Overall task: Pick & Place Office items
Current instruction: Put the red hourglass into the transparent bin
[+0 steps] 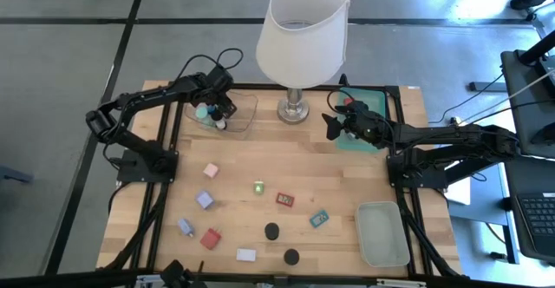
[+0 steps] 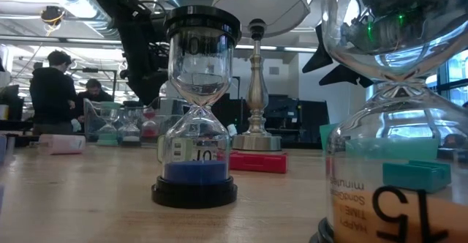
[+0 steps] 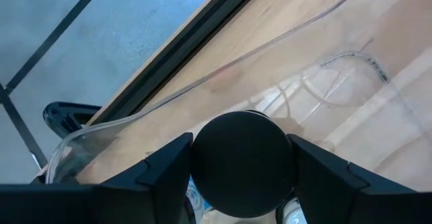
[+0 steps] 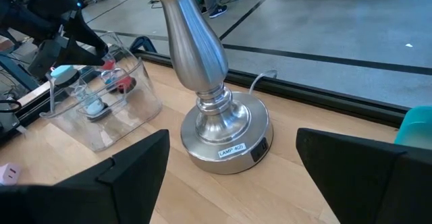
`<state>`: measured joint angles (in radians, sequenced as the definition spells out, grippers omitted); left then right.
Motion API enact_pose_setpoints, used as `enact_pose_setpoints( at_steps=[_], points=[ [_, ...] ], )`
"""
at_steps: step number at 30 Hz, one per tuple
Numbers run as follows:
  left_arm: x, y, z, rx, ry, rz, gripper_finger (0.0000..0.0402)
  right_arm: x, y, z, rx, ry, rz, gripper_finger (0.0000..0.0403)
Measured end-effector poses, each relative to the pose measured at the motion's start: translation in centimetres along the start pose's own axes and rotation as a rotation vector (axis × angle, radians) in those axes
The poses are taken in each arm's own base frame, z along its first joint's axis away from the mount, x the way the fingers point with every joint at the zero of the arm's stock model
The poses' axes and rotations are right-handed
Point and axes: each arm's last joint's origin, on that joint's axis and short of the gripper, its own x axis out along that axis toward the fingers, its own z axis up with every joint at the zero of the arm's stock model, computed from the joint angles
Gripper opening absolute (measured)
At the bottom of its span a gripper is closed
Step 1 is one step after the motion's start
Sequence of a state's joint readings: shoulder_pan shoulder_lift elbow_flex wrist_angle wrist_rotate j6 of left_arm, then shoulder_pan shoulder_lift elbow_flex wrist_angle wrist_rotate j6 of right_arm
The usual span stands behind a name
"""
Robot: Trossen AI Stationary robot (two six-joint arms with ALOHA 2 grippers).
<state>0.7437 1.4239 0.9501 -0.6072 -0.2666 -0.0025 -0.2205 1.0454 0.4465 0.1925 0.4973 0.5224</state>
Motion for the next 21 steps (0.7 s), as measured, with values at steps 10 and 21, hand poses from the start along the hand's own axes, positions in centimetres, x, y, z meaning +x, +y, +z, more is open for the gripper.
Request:
enact_pose_setpoints(
  at_steps=[10, 21],
  points=[
    [0.00, 0.00, -0.02, -0.001, 0.002, 0.000, 0.0229, 0.00, 0.01, 0.00, 0.000, 0.000, 0.000, 0.0327],
    [0.00, 0.00, -0.03, -0.038, 0.003, 0.000, 0.0232, 0.00, 0.00, 0.00, 0.000, 0.000, 0.000, 0.0327]
  ],
)
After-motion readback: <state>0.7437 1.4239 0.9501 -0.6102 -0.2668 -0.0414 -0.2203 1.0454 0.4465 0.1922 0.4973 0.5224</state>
